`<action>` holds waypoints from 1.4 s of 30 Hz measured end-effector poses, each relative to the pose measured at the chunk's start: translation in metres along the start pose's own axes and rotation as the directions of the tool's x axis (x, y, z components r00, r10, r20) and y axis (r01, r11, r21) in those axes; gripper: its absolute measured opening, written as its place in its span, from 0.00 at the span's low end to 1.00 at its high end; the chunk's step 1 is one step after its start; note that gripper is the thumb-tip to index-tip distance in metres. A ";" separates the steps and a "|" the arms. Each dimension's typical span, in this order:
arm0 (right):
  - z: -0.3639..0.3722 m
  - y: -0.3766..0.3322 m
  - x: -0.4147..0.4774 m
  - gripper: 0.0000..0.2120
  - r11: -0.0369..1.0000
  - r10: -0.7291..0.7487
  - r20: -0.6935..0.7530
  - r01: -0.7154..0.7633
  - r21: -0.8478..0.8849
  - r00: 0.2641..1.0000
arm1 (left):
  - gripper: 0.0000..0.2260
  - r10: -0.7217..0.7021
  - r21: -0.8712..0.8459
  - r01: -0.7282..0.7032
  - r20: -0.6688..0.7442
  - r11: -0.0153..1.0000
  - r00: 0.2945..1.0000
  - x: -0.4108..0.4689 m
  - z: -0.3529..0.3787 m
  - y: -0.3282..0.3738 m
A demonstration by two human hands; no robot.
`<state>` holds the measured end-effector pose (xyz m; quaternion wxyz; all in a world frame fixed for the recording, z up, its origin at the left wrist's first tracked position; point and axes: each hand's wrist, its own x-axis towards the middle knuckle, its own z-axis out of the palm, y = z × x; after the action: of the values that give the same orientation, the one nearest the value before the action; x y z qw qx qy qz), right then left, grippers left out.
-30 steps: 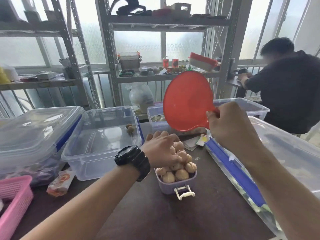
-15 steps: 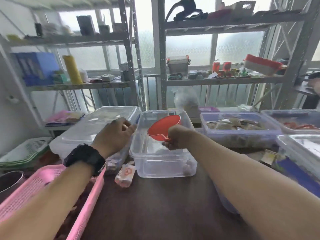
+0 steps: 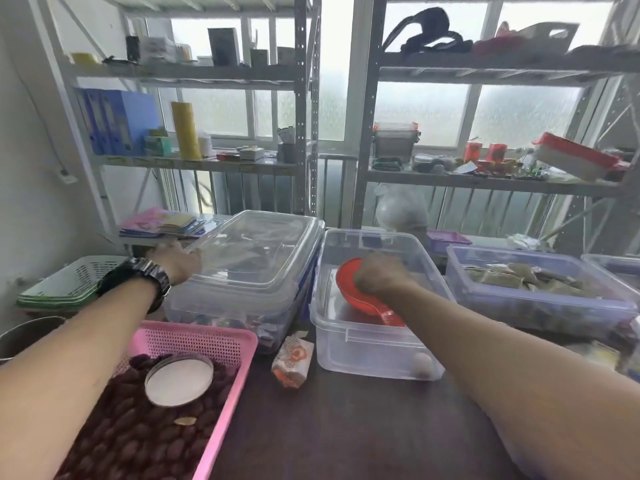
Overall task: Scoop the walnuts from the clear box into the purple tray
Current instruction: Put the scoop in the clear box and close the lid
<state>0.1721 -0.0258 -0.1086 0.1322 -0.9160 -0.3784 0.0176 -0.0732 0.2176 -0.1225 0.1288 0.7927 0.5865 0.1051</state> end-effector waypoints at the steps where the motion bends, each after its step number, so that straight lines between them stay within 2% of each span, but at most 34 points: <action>1: 0.003 -0.014 0.000 0.21 0.997 -0.062 -0.007 0.062 0.049 0.998 | 0.35 -0.007 -0.029 0.008 0.025 1.000 1.000 0.003 0.001 0.000; 3: 0.012 -0.047 -0.001 0.25 0.968 -0.136 0.013 0.130 0.214 0.991 | 0.35 0.014 -0.079 -0.010 0.052 0.997 0.999 0.007 0.001 0.002; 5: 0.026 -0.077 0.001 0.32 0.937 -0.139 0.071 0.107 0.333 0.988 | 0.32 0.042 -0.107 -0.037 0.042 0.994 0.998 0.010 0.000 0.004; 9: 0.053 -0.111 -0.002 0.44 0.946 -0.014 0.161 -0.039 0.321 0.987 | 0.28 0.031 -0.181 -0.029 0.009 0.983 0.999 0.008 0.000 0.003; 12: 0.057 -0.118 -0.006 0.45 0.950 0.021 0.133 -0.062 0.305 0.991 | 0.28 0.020 -0.231 -0.021 -0.005 0.973 1.000 0.006 -0.001 0.002; 14: 0.053 -0.122 -0.007 0.45 0.919 0.038 0.155 -0.096 0.383 0.987 | 0.24 0.037 -0.274 -0.039 -0.011 0.961 0.999 0.005 -0.005 0.004; 17: 0.040 -0.124 -0.004 0.41 0.808 0.097 0.208 -0.199 0.554 0.973 | 0.15 0.035 -0.328 -0.049 -0.048 0.943 0.998 0.000 -0.014 0.010; 19: 0.033 -0.119 -0.001 0.39 0.689 0.089 0.229 -0.226 0.689 0.969 | 0.16 0.052 -0.349 -0.071 -0.064 0.935 0.997 -0.008 -0.027 0.019; 22: 0.023 -0.102 -0.001 0.34 0.438 0.040 0.234 -0.228 0.870 0.971 | 0.20 0.077 -0.430 -0.106 -0.084 0.897 0.993 -0.018 -0.045 0.035; 23: 0.017 -0.094 -0.003 0.32 0.381 0.024 0.231 -0.222 0.897 0.973 | 0.20 0.084 -0.427 -0.119 -0.101 0.896 0.991 -0.023 -0.050 0.041; 25: 0.002 -0.077 -0.008 0.29 0.336 -0.011 0.199 -0.184 0.924 0.980 | 0.20 0.090 -0.386 -0.139 -0.142 0.912 0.986 -0.035 -0.059 0.057; 27: -0.017 -0.054 -0.011 0.25 0.360 -0.021 0.127 -0.111 0.926 0.992 | 0.21 0.117 -0.398 -0.177 -0.171 0.900 0.978 -0.047 -0.063 0.077; 30: -0.043 -0.008 -0.015 0.20 0.479 0.027 0.023 -0.033 0.877 0.999 | 0.23 0.207 -0.406 -0.251 -0.149 0.879 0.967 -0.073 -0.047 0.115; 33: -0.052 0.049 -0.021 0.13 0.607 0.082 -0.017 -0.036 0.794 0.996 | 0.29 0.309 -0.368 -0.313 -0.072 0.876 0.948 -0.102 -0.009 0.151; 35: -0.049 0.082 -0.027 0.07 0.659 0.115 0.007 -0.082 0.748 0.993 | 0.32 0.331 -0.403 -0.297 0.014 0.866 0.944 -0.119 0.023 0.169; 37: -0.042 0.107 -0.033 0.11 0.702 0.146 0.041 -0.133 0.699 0.988 | 0.33 0.321 -0.358 -0.275 0.076 0.892 0.944 -0.137 0.053 0.181; 39: -0.032 0.124 -0.034 0.10 0.760 0.148 0.067 -0.157 0.631 0.987 | 0.34 0.274 -0.314 -0.235 0.088 0.920 0.958 -0.149 0.076 0.183; 42: -0.018 0.132 -0.031 0.24 0.834 0.127 0.092 -0.157 0.529 0.988 | 0.32 0.223 -0.316 -0.196 0.052 0.928 0.973 -0.153 0.085 0.181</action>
<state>0.2433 -0.1417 -0.1272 0.3702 -0.8676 -0.2929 0.1565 0.0727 0.0137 -0.1461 0.2647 0.8247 0.4687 0.1739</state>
